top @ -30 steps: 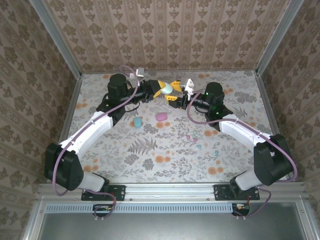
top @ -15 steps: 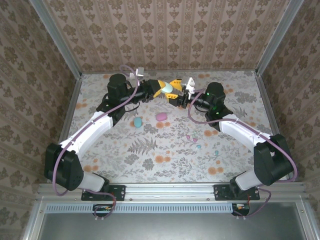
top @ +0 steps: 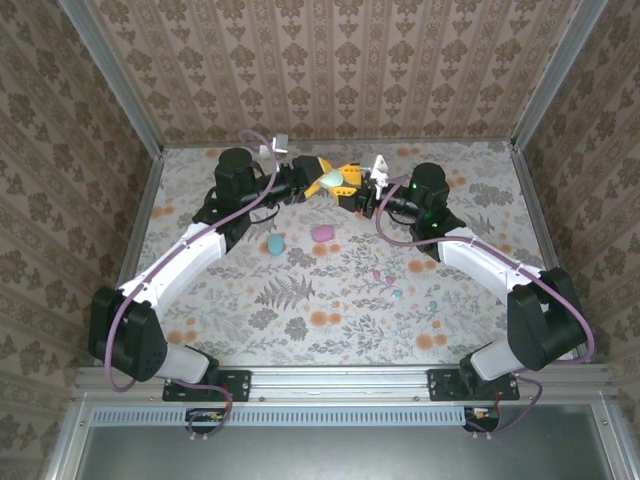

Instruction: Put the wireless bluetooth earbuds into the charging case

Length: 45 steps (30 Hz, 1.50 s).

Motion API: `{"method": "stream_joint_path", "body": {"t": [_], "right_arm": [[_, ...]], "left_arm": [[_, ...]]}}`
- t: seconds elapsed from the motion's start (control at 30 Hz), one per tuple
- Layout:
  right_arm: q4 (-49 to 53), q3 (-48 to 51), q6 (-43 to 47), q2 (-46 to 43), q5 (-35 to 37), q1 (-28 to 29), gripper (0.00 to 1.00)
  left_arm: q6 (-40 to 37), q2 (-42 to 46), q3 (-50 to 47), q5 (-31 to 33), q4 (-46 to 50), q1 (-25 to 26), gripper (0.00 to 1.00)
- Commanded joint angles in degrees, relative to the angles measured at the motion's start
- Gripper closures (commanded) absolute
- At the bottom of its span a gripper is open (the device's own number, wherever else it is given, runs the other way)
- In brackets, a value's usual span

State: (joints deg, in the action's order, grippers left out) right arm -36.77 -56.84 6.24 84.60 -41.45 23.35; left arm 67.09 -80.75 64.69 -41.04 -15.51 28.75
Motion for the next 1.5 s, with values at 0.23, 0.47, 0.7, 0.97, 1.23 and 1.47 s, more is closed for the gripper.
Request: {"method": "stream_joint_path", "body": {"t": [0.23,0.47,0.7,0.97,1.23,1.47], "right_arm": [[13.50,-8.22,-11.20,0.60,-17.42,-5.04,0.63],[15.39,-10.91,-12.15,1.63,-23.05,-5.88,0.63],[16.81,-11.06,-9.69,0.80,-25.38,-5.79,0.63],[18.05,-10.92,-5.63,-0.12,-25.18,-4.53,0.62],[17.26,-10.70,-5.27,-0.30,-25.11,-4.20,0.62],[17.26,-10.13,-4.07,-0.78,-25.58,-3.98,0.62]], "left_arm": [[-41.36,12.02,-3.72,9.11,7.84,-2.12,0.21],[-58.84,16.48,-13.28,-3.18,-2.11,-4.25,0.18],[-57.11,10.84,-9.53,-15.54,-2.89,-4.74,0.19],[-57.77,8.19,-7.92,-17.06,-4.97,-3.26,0.23],[-57.69,5.94,-7.05,-17.42,-6.66,-0.87,0.32],[-57.16,5.05,-6.16,-17.48,-7.86,-0.08,0.38]]}}
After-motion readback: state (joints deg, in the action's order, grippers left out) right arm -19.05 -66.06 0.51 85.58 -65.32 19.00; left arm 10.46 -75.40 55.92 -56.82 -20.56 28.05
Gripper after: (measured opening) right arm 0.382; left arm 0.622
